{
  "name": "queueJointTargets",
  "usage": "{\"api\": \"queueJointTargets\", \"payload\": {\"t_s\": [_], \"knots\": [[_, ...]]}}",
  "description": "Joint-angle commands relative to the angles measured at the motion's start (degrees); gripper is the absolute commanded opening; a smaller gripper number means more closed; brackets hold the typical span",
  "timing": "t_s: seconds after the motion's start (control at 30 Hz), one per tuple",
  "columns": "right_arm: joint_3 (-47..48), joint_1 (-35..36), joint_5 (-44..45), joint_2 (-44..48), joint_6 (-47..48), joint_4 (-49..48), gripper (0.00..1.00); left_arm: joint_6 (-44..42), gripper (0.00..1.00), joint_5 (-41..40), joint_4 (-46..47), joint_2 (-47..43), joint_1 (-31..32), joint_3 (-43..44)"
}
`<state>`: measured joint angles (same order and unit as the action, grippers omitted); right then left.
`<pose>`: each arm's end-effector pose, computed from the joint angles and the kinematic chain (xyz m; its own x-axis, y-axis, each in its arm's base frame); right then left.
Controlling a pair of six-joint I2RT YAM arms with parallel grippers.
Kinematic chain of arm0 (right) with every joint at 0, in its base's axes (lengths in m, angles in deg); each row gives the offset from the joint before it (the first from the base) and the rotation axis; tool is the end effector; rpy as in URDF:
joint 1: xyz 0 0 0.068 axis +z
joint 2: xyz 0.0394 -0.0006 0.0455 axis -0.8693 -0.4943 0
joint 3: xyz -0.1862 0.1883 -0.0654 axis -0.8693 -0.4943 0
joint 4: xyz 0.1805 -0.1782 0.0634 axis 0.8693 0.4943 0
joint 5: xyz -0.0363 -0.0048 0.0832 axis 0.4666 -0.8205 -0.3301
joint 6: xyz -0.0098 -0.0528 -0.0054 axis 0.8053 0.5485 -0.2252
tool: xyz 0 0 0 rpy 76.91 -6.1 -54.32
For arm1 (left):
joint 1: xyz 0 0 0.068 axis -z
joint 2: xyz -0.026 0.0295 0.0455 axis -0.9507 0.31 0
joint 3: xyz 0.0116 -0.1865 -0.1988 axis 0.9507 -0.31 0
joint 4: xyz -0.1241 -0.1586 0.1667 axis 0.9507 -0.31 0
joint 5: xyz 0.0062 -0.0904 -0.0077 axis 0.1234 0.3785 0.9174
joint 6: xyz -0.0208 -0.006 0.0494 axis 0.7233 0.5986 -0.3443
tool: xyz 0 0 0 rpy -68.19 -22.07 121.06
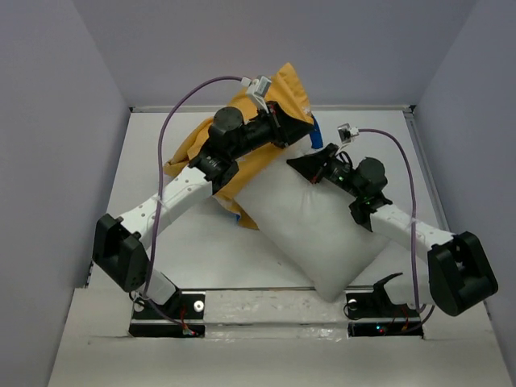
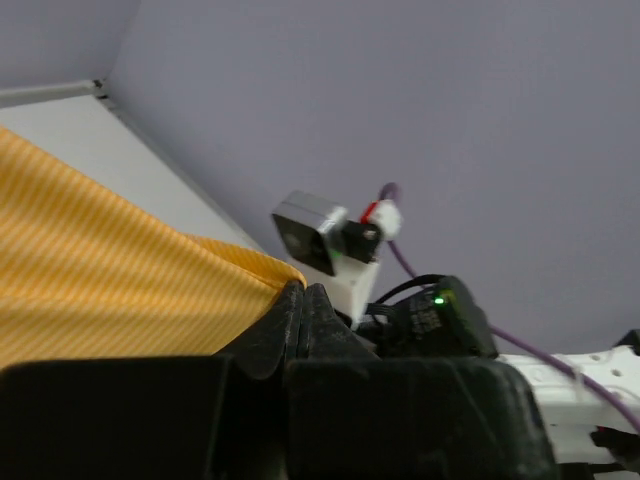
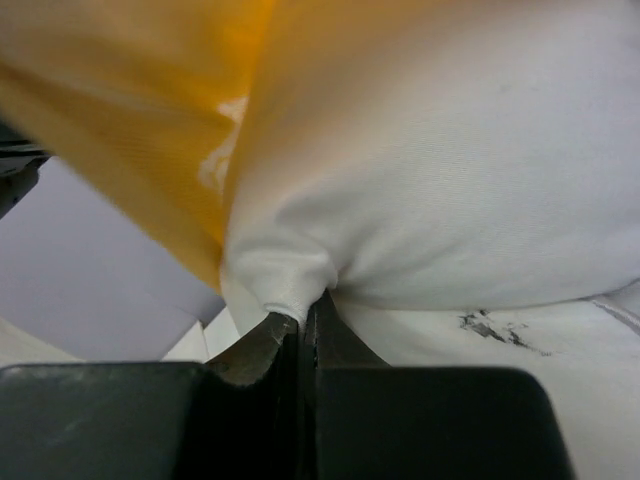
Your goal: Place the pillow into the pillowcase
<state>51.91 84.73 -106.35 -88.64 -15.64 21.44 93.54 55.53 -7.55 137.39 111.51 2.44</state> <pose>0.2518 0.1336 0.2951 -0.3866 0.4565 -0.8013 -0.7314 0.3775 0.5679 0.2739 -0.2462 0.4194 -0.4246 -0.3933 -0.8155 0.8110 0.2351 -0.5357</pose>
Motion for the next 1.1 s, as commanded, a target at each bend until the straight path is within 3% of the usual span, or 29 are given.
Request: {"api": "queueJointTargets", "payload": {"t_s": [0.0, 0.23, 0.37, 0.47, 0.6, 0.67, 0.77, 0.8, 0.87, 0.97, 1.0, 1.07], "knots": [[3.46, 1.22, 8.61, -3.12, -6.87, -6.1, 0.0, 6.36, 0.0, 7.49, 8.84, -5.56, 4.89, 0.3], [6.72, 0.69, 16.08, -11.65, -12.77, 2.87, 0.0, 6.82, 0.0, 5.3, 3.4, -2.75, 7.18, 0.12], [8.03, -1.06, 19.25, -10.69, -14.27, 8.58, 0.0, 3.84, 0.0, 2.04, -4.48, 0.4, 8.15, 2.48], [6.46, -3.71, 16.01, -8.41, -16.82, 6.75, 0.0, -0.12, 0.0, -1.91, -8.81, 3.74, 7.89, 4.34], [5.84, -4.4, 19.5, -1.47, -12.61, 17.96, 0.0, -1.45, 0.01, -2.98, -9.88, 8.31, 7.19, 3.55], [4.0, -6.95, 19.34, -1.28, -13.91, 20.1, 0.0, -0.75, 0.12, -2.63, -8.49, 11.04, 7.36, 3.9], [3.55, -12.81, 16.37, -5.13, -15.76, 21.24, 0.0, -2.14, 0.53, -3.75, -7.95, 11.58, 8.24, 6.0], [3.38, -13.98, 15.4, -5.67, -16.03, 21.24, 0.0, -3.2, 0.78, -6.9, -8.03, 10.79, 8.85, 5.66], [3.2, -16.96, 16.09, -6.81, -15.33, 21.33, 0.0, -7.4, 0.99, -12.95, -8.3, 6.77, 9.38, 4.17], [4.69, -19.08, 15.65, -8.05, -12.36, 23.77, 0.02, -11.63, 0.99, -21.84, -9.0, -1.12, 9.65, -3.28], [6.87, -19.78, 14.52, -9.01, -9.47, 26.32, 0.2, -11.91, 0.99, -28.66, -8.83, -3.34, 9.56, -9.75], [10.65, -19.79, 14.77, -8.93, -5.5, 30.97, 0.44, -10.6, 0.99, -35.28, -7.43, -10.11, 9.12, -21.51]]}}
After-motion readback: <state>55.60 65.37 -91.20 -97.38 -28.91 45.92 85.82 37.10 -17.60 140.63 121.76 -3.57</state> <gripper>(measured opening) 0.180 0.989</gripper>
